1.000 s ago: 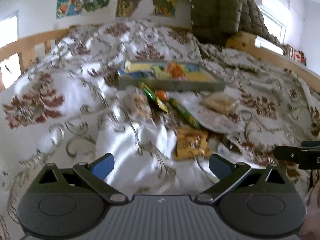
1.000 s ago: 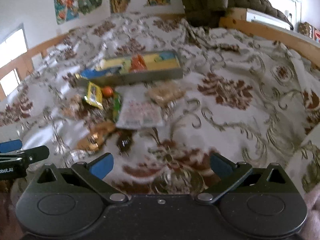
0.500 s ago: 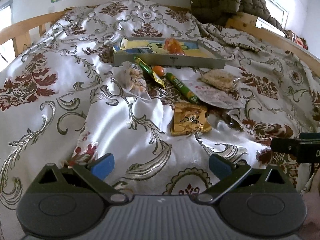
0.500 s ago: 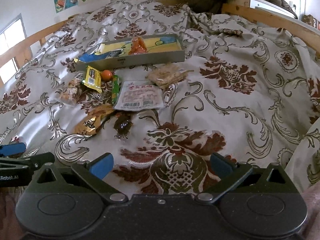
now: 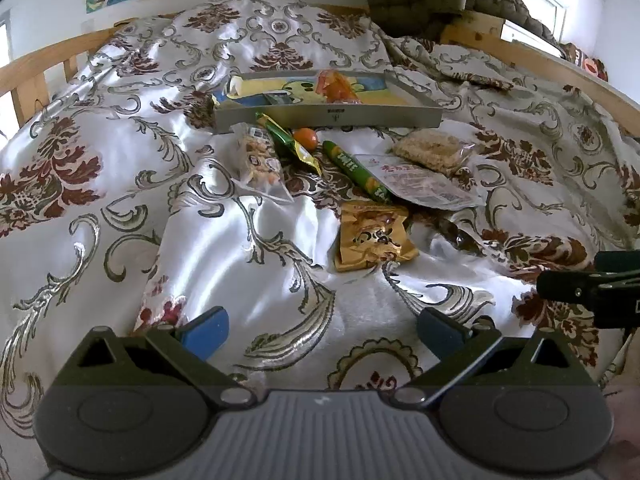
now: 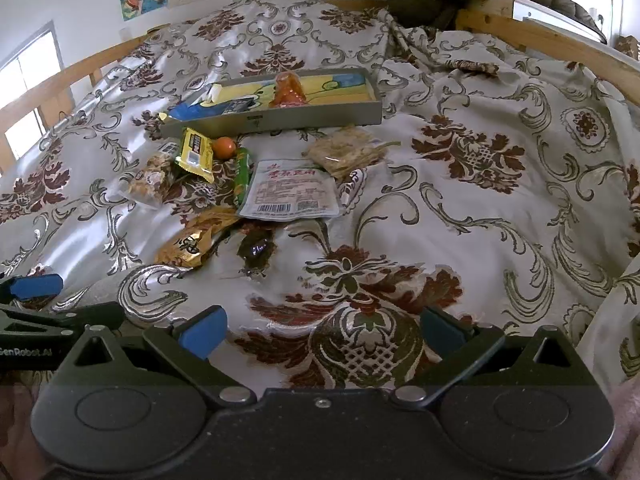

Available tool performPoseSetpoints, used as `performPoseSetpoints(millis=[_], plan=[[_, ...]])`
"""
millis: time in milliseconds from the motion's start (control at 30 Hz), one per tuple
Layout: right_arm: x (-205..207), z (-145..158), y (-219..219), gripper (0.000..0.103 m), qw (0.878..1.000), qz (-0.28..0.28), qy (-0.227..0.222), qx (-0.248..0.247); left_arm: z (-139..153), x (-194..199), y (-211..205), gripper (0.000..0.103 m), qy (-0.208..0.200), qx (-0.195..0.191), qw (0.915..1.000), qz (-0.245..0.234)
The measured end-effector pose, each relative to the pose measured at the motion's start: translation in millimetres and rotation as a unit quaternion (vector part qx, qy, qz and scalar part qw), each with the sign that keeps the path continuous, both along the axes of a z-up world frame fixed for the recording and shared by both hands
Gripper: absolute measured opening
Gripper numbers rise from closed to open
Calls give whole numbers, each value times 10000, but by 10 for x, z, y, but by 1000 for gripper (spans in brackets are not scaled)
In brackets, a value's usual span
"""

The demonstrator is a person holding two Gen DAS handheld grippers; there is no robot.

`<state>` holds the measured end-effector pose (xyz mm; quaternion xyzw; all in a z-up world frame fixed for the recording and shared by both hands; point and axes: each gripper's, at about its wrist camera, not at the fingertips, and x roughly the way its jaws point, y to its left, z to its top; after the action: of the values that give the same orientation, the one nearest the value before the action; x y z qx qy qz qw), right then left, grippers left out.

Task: Organize snacks
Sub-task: 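Pull both tools back from the tray toward the snack pile, then grasp the gold pouch with the left tool while the right tool grasps the dark brown meat packet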

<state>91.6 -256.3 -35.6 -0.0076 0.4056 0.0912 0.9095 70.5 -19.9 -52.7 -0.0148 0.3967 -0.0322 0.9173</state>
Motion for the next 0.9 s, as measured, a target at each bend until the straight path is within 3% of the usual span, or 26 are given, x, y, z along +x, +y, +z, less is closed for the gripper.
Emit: performPoseSetpoints(millis=[433,633,900], plan=[[96,-6,20,102,10000,64,34,54,36,214,-23,103,5,18,9999,-120],[171,7,35,102,9997,149,-195,-53,54,390,-55,103,14,-3,9998,-215],[448,-50,51,102,9970,772,-78,-18,15,791,-81,103,237,-349,9971,-637]])
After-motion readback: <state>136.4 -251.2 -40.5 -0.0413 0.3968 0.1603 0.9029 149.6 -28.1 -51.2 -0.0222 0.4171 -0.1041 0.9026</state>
